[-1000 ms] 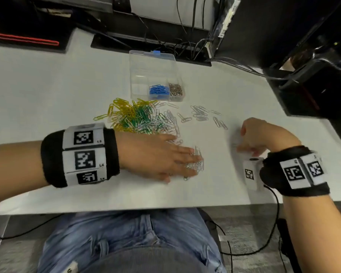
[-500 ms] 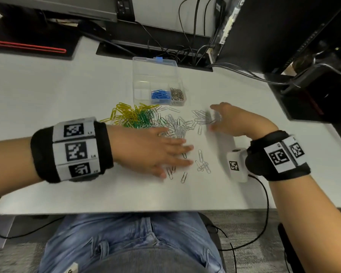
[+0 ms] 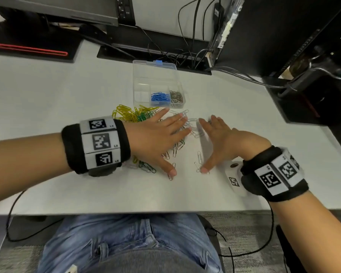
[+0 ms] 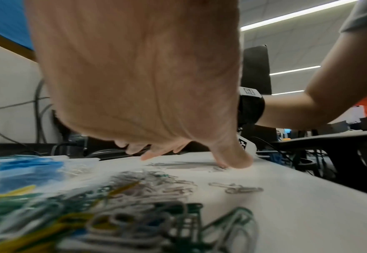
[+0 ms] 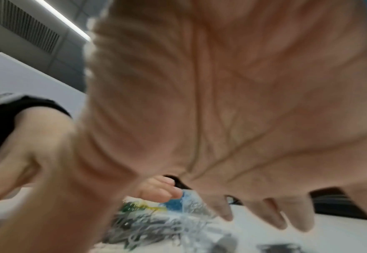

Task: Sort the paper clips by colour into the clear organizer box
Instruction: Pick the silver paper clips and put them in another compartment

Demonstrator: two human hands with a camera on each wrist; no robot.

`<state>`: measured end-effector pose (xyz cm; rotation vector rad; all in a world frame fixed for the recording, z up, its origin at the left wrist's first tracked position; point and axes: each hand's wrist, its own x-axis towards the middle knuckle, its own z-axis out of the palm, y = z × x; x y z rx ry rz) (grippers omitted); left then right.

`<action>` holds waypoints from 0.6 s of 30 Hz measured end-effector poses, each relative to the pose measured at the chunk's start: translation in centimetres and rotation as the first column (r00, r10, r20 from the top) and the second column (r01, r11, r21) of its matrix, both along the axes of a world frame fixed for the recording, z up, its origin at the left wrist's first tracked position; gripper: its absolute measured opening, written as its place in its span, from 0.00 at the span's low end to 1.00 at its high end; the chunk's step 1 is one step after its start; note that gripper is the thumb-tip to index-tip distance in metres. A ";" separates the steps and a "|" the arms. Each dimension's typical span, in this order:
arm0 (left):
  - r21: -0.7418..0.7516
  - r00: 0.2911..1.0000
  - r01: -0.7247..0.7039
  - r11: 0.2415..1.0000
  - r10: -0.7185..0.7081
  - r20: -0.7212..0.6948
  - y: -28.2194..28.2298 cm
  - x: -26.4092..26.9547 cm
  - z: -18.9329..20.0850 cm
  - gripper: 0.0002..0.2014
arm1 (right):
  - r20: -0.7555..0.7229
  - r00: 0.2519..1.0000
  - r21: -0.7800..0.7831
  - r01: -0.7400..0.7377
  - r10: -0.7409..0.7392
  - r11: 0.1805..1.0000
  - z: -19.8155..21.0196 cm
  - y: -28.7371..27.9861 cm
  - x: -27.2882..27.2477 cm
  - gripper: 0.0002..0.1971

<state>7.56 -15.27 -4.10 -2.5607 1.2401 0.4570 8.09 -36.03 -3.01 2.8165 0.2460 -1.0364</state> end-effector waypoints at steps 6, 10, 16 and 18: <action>-0.044 0.994 -0.090 0.995 0.093 0.064 -1.0 1.2 -0.4 0.57 | 0.158 0.985 0.121 0.054 -0.073 0.991 0.6 1.3 1.6 0.65; -0.211 0.991 -0.074 0.975 0.096 0.097 0.8 2.7 0.6 0.44 | 0.273 0.961 0.296 -0.043 -0.042 0.954 1.3 1.8 1.2 0.36; -0.360 0.998 -0.026 0.933 0.004 -0.061 2.0 2.7 0.3 0.20 | 0.234 0.971 0.451 -0.152 0.049 0.879 0.8 3.4 -0.7 0.10; -0.322 0.998 0.029 0.946 -0.043 -0.038 2.0 2.5 -0.1 0.20 | 0.216 0.974 0.438 -0.161 0.070 0.884 0.7 3.6 -1.0 0.13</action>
